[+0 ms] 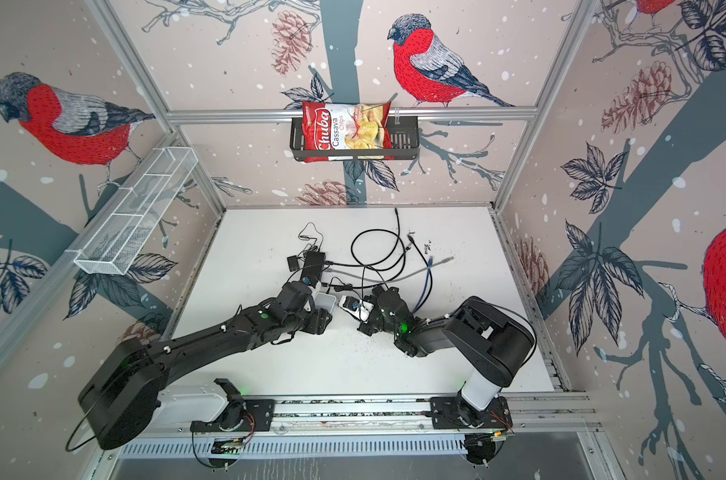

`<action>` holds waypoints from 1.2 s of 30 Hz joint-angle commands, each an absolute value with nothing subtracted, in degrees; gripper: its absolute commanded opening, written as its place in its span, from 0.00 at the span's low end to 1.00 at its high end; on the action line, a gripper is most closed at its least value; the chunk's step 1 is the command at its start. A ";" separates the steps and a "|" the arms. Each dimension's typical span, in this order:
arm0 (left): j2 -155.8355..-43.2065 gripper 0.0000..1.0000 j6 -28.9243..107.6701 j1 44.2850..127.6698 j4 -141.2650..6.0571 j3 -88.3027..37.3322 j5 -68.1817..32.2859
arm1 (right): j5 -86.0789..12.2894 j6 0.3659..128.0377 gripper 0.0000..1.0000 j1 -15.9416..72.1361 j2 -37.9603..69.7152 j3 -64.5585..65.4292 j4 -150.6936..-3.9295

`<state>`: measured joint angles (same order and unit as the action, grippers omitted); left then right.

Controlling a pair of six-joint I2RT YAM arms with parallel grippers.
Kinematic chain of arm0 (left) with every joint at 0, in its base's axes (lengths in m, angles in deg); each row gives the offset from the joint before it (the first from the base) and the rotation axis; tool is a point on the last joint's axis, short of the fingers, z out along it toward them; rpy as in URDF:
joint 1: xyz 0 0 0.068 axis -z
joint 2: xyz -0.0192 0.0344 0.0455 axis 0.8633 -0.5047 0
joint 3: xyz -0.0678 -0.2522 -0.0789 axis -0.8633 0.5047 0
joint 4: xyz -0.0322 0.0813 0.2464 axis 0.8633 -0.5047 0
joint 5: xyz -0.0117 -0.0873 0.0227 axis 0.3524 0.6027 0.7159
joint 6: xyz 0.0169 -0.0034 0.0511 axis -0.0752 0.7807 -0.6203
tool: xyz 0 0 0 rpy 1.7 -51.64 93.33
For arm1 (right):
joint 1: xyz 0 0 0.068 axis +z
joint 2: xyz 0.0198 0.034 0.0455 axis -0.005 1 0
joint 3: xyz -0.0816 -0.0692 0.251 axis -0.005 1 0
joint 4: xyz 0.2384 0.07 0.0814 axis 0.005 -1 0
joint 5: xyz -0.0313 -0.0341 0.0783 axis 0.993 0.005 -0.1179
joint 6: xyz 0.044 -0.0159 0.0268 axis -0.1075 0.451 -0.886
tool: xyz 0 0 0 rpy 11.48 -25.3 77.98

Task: Insert the plug into the switch port
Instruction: 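Push the blue plug into the white router's port with the right gripper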

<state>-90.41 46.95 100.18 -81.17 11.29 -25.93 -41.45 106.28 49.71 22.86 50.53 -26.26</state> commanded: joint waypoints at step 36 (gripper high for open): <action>-92.08 0.38 33.87 108.37 -67.71 10.76 -3.54 | -44.36 108.51 0.00 52.05 27.77 43.50 -20.85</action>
<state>-92.18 42.23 105.75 -82.41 11.80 -33.08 -42.02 107.73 51.53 27.62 45.31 -32.75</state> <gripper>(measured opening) 0.719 0.105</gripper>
